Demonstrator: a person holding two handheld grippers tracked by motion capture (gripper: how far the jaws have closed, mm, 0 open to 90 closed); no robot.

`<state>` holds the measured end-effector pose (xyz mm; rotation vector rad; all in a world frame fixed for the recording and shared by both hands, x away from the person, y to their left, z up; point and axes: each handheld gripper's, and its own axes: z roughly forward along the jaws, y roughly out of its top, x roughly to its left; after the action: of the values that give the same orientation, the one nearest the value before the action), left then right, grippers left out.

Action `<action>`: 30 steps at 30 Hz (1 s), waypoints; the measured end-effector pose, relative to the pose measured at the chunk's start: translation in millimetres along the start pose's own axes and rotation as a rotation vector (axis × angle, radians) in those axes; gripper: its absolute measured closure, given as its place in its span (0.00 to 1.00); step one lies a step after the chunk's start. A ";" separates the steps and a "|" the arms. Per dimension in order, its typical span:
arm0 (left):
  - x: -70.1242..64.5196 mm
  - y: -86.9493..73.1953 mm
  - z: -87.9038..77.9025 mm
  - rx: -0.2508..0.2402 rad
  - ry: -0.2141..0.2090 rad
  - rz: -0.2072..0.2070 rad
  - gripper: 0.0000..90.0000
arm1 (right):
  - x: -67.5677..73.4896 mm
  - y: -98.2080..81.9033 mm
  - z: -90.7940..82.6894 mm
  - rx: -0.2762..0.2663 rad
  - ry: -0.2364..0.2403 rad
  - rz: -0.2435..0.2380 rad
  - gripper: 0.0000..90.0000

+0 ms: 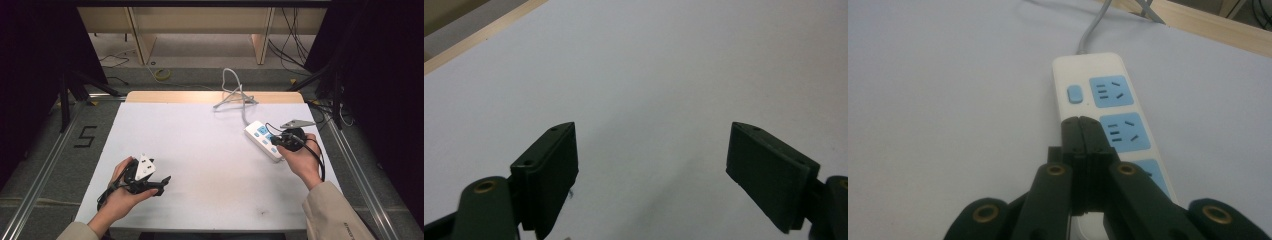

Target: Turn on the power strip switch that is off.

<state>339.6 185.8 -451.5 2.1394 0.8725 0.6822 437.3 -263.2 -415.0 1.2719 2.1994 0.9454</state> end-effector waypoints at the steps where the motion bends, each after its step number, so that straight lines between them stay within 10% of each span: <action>1: 0.0 0.0 0.0 0.000 0.000 0.000 0.23 | -1.5 1.1 1.1 0.000 0.001 0.002 1.00; 30: -0.3 0.2 0.0 -0.002 -0.002 0.001 0.23 | -8.9 14.4 13.7 0.041 0.005 0.017 1.00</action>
<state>339.4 185.5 -451.4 2.1387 0.8702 0.6811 458.9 -261.2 -413.4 1.3101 2.2258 0.9147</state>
